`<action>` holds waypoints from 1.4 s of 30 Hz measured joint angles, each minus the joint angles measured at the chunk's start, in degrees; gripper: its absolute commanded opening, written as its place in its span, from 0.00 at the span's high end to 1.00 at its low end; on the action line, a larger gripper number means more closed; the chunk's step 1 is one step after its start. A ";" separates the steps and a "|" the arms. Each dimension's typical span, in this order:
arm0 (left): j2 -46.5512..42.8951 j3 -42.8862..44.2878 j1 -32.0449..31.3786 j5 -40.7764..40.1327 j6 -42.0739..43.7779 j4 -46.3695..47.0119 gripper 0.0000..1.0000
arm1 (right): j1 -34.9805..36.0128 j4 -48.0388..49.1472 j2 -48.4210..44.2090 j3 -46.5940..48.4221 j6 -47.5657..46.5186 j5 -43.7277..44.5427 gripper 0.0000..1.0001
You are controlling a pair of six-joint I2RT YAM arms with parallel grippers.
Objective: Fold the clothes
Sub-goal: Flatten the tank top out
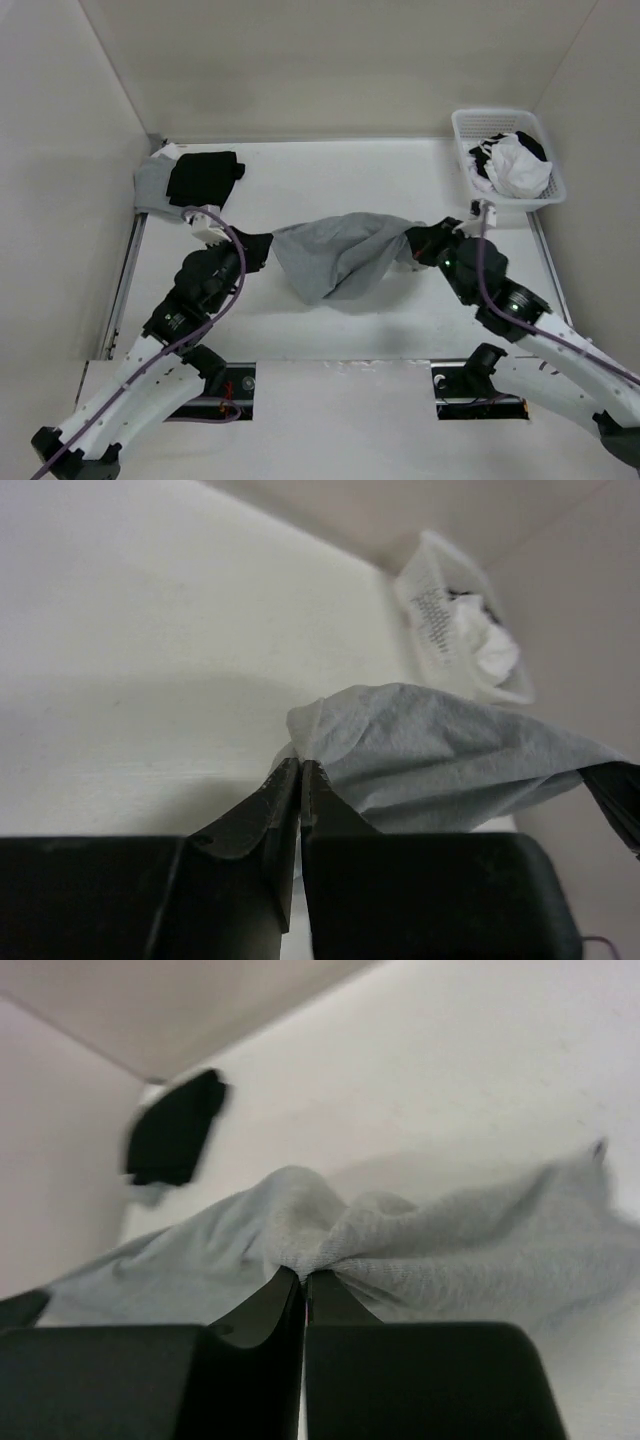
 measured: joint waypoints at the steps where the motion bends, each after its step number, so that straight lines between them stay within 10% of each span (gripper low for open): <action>1: -0.74 1.11 -0.66 -0.20 0.00 -0.20 1.00 | 2.34 -1.81 -3.63 2.38 -0.79 0.98 1.00; 11: -4.90 6.95 -10.47 -9.27 1.42 -0.98 1.00 | 5.11 -10.08 -6.25 16.35 -8.52 7.02 0.97; 16: 0.02 -0.33 -6.38 -10.60 1.42 -0.20 1.00 | -16.44 -1.84 14.27 16.57 -9.70 -7.30 0.98; 23: 6.95 -6.91 2.75 -8.00 0.28 -0.37 1.00 | -25.81 1.51 52.94 33.64 -10.51 -20.65 0.60; 30: 4.35 -10.43 6.99 -6.95 -1.07 -0.90 0.99 | -12.28 5.70 32.06 10.75 -9.70 -19.28 0.94; 36: 4.42 -10.73 7.87 -6.12 -1.73 -0.70 0.99 | 1.05 1.68 26.82 -4.35 -1.99 -15.06 0.64; 42: 3.10 -11.47 7.87 -5.11 -1.99 -0.57 0.99 | 4.98 -3.61 26.84 -8.09 4.02 -9.75 0.60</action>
